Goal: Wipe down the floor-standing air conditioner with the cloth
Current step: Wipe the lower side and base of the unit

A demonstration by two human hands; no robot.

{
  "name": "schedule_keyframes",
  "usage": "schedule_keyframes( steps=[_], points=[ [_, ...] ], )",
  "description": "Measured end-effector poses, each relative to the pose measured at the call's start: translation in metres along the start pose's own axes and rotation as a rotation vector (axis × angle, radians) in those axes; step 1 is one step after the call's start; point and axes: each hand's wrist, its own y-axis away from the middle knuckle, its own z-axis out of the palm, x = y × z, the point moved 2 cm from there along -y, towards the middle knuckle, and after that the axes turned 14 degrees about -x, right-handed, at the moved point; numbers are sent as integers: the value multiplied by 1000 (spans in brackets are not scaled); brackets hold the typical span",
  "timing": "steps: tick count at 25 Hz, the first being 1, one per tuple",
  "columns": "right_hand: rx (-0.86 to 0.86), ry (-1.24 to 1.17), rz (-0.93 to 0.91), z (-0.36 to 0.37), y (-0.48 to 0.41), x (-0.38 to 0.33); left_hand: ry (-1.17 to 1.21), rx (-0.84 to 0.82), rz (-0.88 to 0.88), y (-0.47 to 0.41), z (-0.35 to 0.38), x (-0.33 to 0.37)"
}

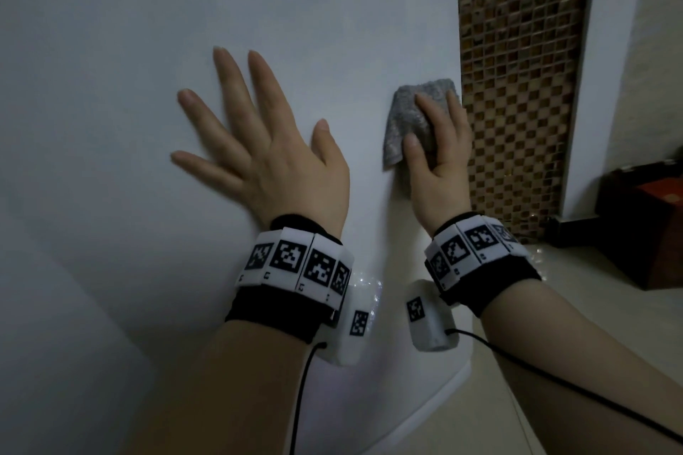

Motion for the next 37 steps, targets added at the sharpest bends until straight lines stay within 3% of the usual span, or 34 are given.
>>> schedule_keyframes(
  steps=[3,7,10,14,18,22,26,30,34,37],
  points=[
    [111,-27,140,-6,-13,1,-23,-16,8,0,0,-1],
    [35,18,31,-5,-6,5,-17,-24,6,1,0,0],
    [128,-26,166,-15,-16,11,-15,-23,10,1,0,-1],
    [73,-16,106,-14,-7,17,-11,-23,9,2,1,-1],
    [123,-29,194,-20,-15,18,-8,-19,8,2,1,-1],
    [14,23,40,-4,0,8,-2,-20,13,2,0,-3],
    [71,-48,103,-4,-3,-1,21,-17,24,5,-2,-11],
    [-24,24,-90,15,14,-12,27,-10,29,6,-4,-17],
    [55,-101,43,15,10,-18,14,-8,34,7,-6,-25],
    [-32,6,-94,30,25,-22,4,-8,28,9,-7,-29]
  ],
)
